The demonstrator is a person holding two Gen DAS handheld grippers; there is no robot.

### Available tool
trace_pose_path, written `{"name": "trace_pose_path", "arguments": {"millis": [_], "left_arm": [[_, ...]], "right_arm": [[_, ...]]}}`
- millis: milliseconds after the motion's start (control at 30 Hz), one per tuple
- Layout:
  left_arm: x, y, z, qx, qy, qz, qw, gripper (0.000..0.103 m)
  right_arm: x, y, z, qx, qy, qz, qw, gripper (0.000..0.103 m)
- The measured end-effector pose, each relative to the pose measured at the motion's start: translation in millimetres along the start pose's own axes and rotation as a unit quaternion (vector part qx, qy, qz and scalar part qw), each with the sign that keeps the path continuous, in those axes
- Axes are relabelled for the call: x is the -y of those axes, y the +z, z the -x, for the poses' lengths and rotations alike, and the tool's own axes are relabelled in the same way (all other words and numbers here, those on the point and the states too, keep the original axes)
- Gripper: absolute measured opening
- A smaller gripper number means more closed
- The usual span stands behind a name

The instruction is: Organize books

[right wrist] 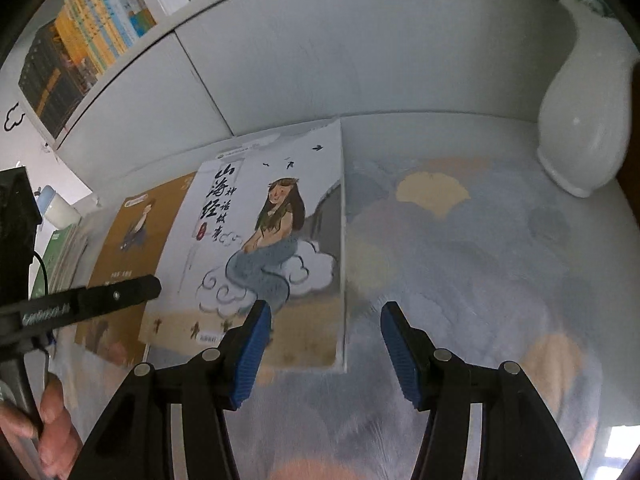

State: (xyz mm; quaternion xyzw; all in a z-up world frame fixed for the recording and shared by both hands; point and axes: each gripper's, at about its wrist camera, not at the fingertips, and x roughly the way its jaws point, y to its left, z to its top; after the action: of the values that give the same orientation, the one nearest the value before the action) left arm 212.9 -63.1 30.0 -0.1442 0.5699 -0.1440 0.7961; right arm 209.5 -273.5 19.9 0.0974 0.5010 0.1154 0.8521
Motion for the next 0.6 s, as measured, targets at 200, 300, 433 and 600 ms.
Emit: {"name": "trace_pose_path", "arguments": {"millis": [200, 300, 433, 600], "left_arm": [[8, -11, 2, -0.002, -0.006, -0.016, 0.9998, 0.035], [18, -27, 3, -0.016, -0.006, -0.03, 0.9994, 0.035], [29, -61, 11, -0.034, -0.022, -0.023, 0.9989, 0.035], [43, -130, 27, -0.068, -0.039, -0.037, 0.9963, 0.035]], "right_arm": [[1, -1, -2, 0.014, -0.012, 0.013, 1.0, 0.035], [10, -11, 9, 0.003, -0.004, 0.002, 1.0, 0.035], [8, -42, 33, -0.011, -0.023, 0.018, 1.0, 0.035], [15, -111, 75, -0.035, -0.03, 0.013, 0.999, 0.036]]}}
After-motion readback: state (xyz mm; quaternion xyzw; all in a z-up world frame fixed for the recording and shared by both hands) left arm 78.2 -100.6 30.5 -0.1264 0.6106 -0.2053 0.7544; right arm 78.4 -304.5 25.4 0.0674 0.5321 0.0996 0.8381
